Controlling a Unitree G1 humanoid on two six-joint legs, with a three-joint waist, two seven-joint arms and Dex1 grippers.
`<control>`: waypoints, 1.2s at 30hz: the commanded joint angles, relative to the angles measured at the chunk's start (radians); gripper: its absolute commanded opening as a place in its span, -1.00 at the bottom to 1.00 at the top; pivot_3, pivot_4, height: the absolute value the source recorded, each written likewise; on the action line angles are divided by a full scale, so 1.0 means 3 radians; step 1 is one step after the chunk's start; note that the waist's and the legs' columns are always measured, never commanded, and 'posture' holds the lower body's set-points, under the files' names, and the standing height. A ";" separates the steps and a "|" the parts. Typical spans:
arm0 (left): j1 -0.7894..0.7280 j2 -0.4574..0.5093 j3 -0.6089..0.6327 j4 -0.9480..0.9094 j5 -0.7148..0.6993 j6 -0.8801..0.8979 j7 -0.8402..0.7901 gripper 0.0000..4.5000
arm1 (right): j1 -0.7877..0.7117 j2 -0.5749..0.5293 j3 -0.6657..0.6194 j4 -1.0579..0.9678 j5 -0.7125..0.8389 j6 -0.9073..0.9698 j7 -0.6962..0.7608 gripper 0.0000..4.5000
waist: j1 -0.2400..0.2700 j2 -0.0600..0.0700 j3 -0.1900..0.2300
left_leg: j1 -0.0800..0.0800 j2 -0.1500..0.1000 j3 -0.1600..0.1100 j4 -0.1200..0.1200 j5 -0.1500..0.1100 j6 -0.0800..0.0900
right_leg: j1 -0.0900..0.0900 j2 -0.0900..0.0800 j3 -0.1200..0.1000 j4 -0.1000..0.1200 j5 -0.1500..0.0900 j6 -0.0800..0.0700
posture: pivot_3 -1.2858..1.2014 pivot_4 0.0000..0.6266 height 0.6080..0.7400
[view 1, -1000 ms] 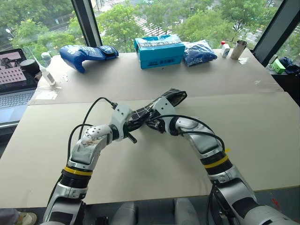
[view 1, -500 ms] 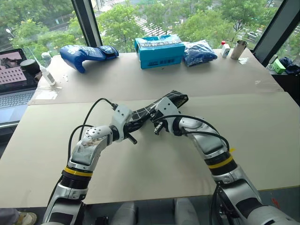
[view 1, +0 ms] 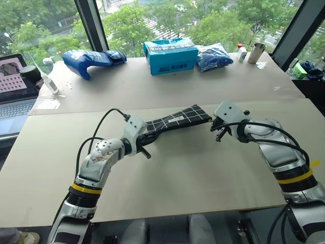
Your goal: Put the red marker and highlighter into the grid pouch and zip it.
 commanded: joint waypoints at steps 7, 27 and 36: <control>-0.0079 0.0024 0.0012 0.0023 0.0009 -0.0201 -0.0075 -1.00 | 0.0175 0.0167 -0.0752 -0.0392 0.0839 0.0618 0.0340 0.27 | 0.0020 0.0000 0.0000 | 0.0000 0.0000 0.0000 0.0001 0.0000 0.0000 | 0.0002 0.0000 0.0000 -0.0001 0.0000 0.0000 | 0.03 -0.52 1.00; 0.0013 0.0271 -0.0548 0.0150 0.0426 -0.1120 -0.0738 -0.37 | 0.2277 -0.0463 -0.2737 -0.1135 0.1967 0.0455 0.1229 0.29 | 0.0102 -0.0002 0.0001 | 0.0017 -0.0001 0.0003 0.0006 -0.0018 0.0033 | 0.0031 -0.0001 -0.0001 -0.0003 0.0000 0.0002 | 0.03 -0.52 1.00; 0.0110 0.0453 0.0064 -0.0142 -0.0150 -0.0538 -0.0901 0.62 | 0.2220 -0.0518 -0.2555 -0.0908 0.1895 0.0245 0.1080 0.29 | 0.0102 -0.0003 0.0002 | 0.0032 0.0000 0.0003 0.0006 -0.0021 0.0037 | 0.0043 -0.0001 -0.0001 -0.0002 -0.0002 0.0005 | 0.03 -0.52 1.00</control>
